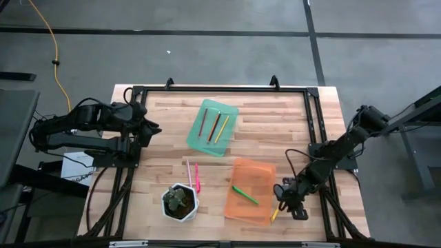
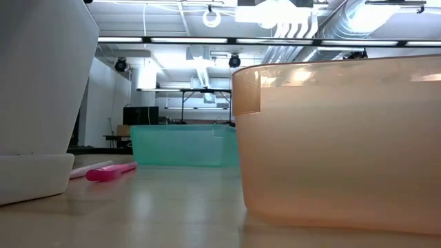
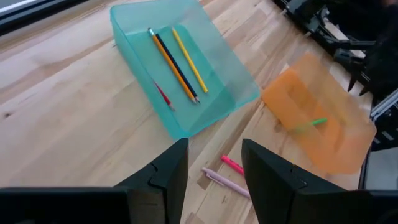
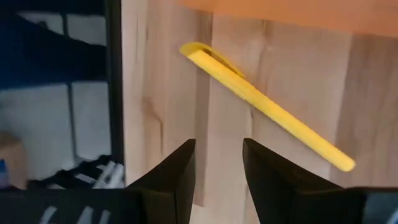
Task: Sort pens & pencils
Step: Put the yellow pen into the orange bin
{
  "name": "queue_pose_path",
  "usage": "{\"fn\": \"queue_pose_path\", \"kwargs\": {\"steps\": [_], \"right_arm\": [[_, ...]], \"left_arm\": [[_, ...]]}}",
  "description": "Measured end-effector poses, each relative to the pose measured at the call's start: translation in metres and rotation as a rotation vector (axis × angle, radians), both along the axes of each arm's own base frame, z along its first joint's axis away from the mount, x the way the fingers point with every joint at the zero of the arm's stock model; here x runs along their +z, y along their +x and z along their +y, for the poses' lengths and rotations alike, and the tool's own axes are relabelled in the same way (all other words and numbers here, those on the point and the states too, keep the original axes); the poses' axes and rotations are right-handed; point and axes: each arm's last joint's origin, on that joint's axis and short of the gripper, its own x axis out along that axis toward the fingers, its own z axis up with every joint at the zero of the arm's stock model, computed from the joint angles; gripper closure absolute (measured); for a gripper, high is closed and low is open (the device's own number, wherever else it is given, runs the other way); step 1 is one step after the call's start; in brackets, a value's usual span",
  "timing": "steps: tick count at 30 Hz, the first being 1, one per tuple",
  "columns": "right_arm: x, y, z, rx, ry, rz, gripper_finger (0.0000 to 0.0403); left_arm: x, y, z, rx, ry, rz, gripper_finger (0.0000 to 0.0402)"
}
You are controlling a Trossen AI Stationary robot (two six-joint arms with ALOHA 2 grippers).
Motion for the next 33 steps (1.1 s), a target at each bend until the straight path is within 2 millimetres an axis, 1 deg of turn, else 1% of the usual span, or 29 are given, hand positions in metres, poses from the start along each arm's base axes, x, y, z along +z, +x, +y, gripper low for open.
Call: {"fn": "queue_pose_path", "kwargs": {"steps": [9,17,22,33], "right_arm": [[0.005,0.0,-0.008,0.187,-0.117,-0.033,0.0279],[0.004,0.004,-0.014,0.291,-0.152,-0.092,0.0279],[0.004,0.006,-0.016,0.358,-0.208,-0.155,0.0279],[-0.008,0.007,-0.014,0.528,-0.285,-0.191,0.0279]], "left_arm": [[0.0,0.0,0.0,0.002,-0.006,-0.001,0.0263],[0.0,0.0,0.0,0.003,-0.006,-0.001,0.0263],[0.0,0.0,0.0,0.002,-0.006,-0.001,0.0263],[0.0,0.0,0.0,0.003,-0.006,-0.002,0.0263]]}}
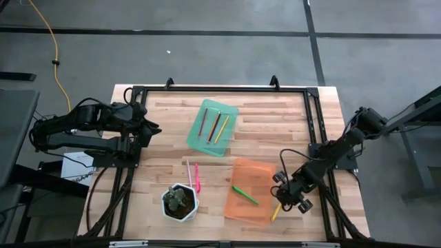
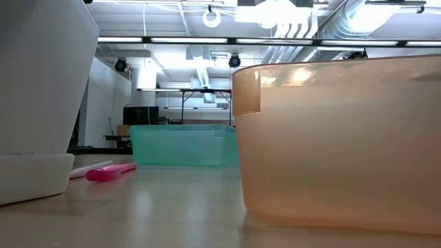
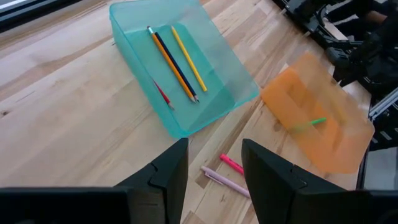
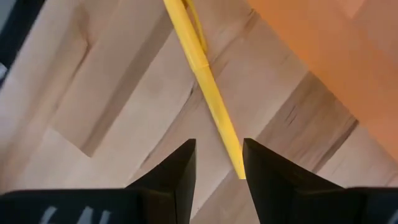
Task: Sort pens & pencils
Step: Put the yellow pen into the orange bin
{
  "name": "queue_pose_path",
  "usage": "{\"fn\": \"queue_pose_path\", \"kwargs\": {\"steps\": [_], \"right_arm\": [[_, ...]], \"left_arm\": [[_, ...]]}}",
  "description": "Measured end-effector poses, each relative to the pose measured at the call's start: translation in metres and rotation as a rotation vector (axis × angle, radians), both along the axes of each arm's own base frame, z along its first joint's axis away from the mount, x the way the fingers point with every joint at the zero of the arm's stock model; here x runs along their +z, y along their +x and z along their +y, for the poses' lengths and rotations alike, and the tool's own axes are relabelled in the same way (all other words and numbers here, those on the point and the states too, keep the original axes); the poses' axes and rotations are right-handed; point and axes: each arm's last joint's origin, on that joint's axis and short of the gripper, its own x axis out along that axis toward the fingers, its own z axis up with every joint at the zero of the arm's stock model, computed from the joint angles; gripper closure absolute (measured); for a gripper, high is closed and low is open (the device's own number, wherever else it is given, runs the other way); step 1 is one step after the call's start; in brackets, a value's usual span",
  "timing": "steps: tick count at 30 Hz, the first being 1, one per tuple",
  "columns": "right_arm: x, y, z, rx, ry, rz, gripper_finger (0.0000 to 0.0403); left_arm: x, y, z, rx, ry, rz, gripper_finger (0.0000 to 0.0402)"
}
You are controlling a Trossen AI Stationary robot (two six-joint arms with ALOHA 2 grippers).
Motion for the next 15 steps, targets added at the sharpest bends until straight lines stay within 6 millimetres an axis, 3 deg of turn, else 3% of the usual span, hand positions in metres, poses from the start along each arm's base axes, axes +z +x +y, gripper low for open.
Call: {"fn": "queue_pose_path", "kwargs": {"steps": [15], "right_arm": [[-0.0008,0.0014,0.0056,0.114,-0.03,-0.093,0.0279]], "left_arm": [[0.0,0.0001,0.0,0.01,-0.011,-0.004,0.0263]]}}
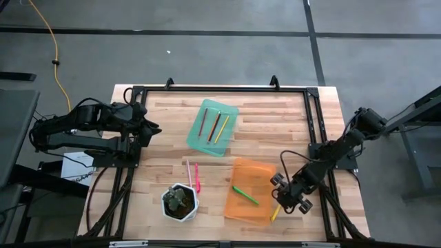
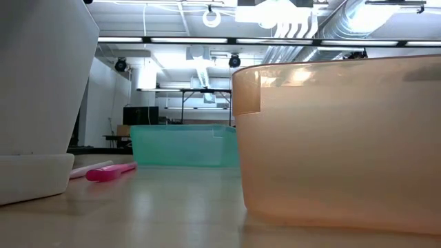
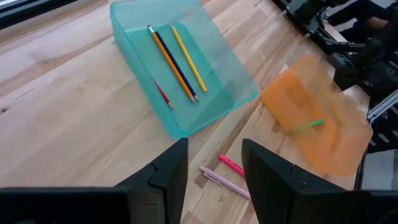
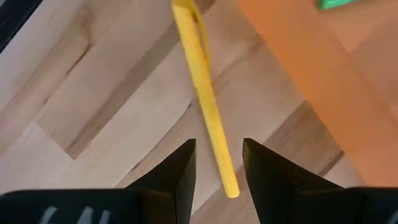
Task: Sort pens & pencils
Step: Put the yellow pen into the orange bin
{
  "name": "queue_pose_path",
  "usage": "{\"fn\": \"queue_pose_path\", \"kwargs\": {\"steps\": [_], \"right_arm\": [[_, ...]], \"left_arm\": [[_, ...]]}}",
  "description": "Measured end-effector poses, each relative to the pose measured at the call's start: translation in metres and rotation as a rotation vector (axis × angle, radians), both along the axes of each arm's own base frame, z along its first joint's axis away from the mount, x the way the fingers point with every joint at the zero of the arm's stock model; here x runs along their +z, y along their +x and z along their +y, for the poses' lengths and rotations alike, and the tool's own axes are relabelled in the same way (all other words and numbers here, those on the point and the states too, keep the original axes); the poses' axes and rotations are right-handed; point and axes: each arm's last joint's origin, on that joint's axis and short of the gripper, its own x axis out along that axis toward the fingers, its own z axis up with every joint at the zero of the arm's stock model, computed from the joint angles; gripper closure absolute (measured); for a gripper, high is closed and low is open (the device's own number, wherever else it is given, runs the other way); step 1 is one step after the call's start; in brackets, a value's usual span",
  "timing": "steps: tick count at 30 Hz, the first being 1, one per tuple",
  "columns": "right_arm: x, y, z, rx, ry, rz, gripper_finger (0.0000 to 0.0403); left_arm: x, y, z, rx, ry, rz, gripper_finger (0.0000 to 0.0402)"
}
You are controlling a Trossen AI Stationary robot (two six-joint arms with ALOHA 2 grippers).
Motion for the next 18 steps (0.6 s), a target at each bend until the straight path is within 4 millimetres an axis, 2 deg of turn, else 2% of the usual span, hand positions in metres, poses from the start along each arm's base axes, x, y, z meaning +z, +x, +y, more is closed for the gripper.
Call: {"fn": "queue_pose_path", "kwargs": {"steps": [18], "right_arm": [[-0.0009,-0.0015,-0.002,0.043,-0.051,-0.014,0.0279]], "left_arm": [[0.0,0.0,0.0,0.007,-0.007,-0.003,0.0263]]}}
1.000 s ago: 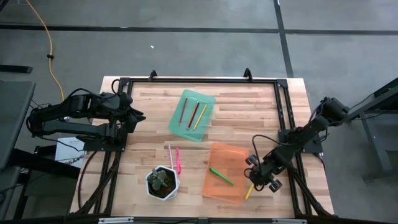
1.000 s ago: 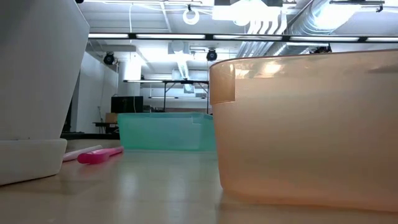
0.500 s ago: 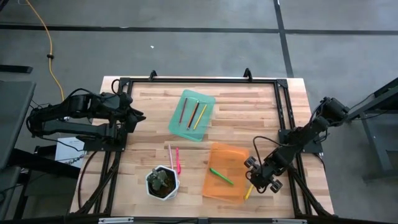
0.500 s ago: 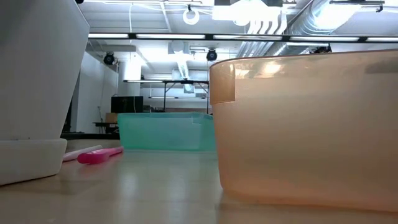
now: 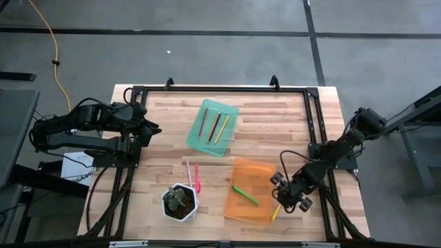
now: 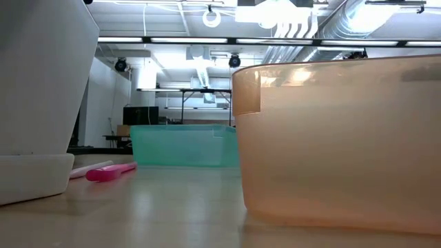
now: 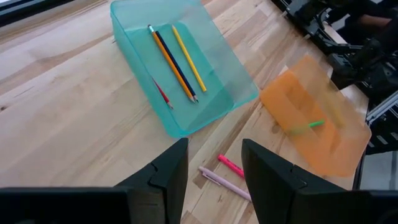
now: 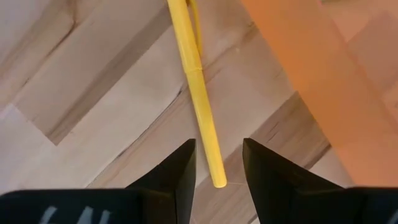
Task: Sort pens & pencils
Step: Put the yellow pen into the orange bin
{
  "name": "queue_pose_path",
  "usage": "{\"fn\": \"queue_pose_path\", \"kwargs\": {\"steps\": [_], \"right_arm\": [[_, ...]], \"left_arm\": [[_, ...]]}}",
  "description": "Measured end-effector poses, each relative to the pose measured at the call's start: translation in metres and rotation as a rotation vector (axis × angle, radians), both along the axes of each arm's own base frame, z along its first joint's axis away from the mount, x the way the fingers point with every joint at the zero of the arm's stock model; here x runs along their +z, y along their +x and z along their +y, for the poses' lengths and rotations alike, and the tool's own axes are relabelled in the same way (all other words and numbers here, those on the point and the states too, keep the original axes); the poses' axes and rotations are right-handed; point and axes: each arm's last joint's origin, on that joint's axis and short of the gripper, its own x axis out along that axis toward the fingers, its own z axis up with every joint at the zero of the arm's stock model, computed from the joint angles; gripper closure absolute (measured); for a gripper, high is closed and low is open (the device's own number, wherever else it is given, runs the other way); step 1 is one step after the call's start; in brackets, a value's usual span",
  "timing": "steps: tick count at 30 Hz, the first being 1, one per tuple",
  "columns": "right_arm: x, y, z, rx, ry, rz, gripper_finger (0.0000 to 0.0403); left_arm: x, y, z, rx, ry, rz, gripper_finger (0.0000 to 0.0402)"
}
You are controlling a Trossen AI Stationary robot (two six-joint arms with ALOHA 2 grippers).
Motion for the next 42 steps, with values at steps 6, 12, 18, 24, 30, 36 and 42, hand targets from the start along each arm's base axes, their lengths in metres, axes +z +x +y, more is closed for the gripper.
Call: {"fn": "queue_pose_path", "kwargs": {"steps": [6,12,18,24,30,36,42], "right_arm": [[-0.006,0.0,0.0,0.03,-0.028,0.018,0.0279],[-0.012,0.002,0.002,0.045,-0.039,0.026,0.0279],[-0.012,0.003,0.002,0.05,-0.037,0.022,0.0283],[-0.012,0.002,0.002,0.054,-0.03,0.027,0.0309],[-0.011,0.003,0.003,0.054,-0.027,0.027,0.0315],[-0.018,0.002,0.005,0.053,-0.01,0.076,0.0315],[-0.021,0.004,0.008,0.057,-0.015,0.074,0.0315]], "left_arm": [[0.0,0.0,0.0,0.0,0.0,0.0,0.0263],[0.0,0.0,0.0,0.001,0.0,-0.001,0.0263],[0.0,0.0,0.0,0.001,0.0,-0.001,0.0263],[0.0,0.0,0.0,0.001,-0.001,-0.001,0.0263],[0.0,0.0,0.0,0.001,-0.001,-0.001,0.0263],[0.0,0.0,0.0,0.001,-0.001,-0.001,0.0263],[0.0,0.0,0.0,0.001,-0.001,-0.001,0.0263]]}}
